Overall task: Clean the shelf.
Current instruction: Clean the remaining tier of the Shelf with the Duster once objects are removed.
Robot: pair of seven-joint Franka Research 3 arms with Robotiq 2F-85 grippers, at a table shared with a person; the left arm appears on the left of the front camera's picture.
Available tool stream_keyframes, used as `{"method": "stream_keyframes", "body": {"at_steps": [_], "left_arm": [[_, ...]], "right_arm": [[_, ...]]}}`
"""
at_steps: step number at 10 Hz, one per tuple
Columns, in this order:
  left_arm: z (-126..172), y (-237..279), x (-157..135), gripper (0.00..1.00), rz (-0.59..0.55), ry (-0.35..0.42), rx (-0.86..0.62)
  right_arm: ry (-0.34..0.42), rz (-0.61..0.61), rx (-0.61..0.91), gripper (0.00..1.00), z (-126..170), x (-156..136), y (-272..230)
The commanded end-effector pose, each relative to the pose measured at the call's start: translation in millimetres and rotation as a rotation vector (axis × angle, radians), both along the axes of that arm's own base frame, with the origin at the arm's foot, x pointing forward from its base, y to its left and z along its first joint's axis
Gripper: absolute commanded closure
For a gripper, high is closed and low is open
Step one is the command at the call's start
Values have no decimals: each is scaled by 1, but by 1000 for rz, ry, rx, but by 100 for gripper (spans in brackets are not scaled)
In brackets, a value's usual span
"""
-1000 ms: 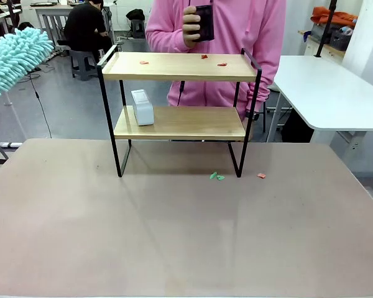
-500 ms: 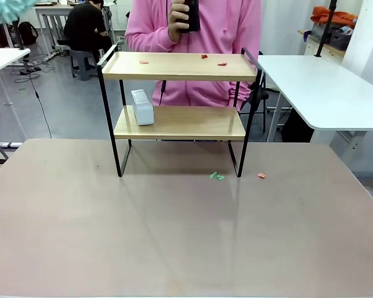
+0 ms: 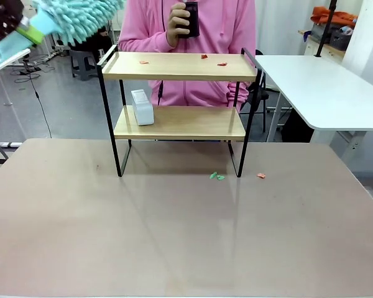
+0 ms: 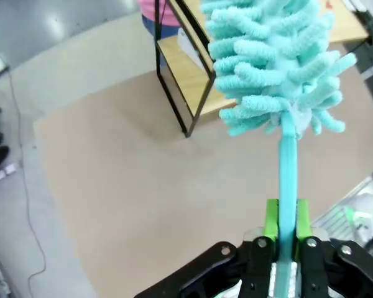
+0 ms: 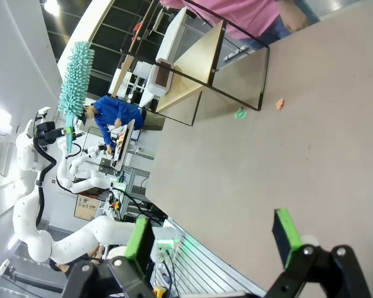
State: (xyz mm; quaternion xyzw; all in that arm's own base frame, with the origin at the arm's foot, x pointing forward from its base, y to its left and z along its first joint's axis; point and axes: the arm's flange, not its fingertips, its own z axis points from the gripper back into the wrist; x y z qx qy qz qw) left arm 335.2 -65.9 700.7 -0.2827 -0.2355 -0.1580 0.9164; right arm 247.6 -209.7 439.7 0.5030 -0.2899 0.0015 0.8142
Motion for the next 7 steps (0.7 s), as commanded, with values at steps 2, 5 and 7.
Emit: {"method": "stream_keyframes", "body": {"at_steps": [2, 5, 7], "left_arm": [[5, 19, 2, 88, 15, -6, -42], [0, 14, 3, 88, -5, 1, -32], [-9, -24, 9, 88, -36, 35, 48]], "right_arm": [[-36, 2, 6, 0, 2, 3, 0], [-36, 2, 6, 0, 2, 3, 0], [-36, 2, 6, 0, 2, 3, 0]]}}
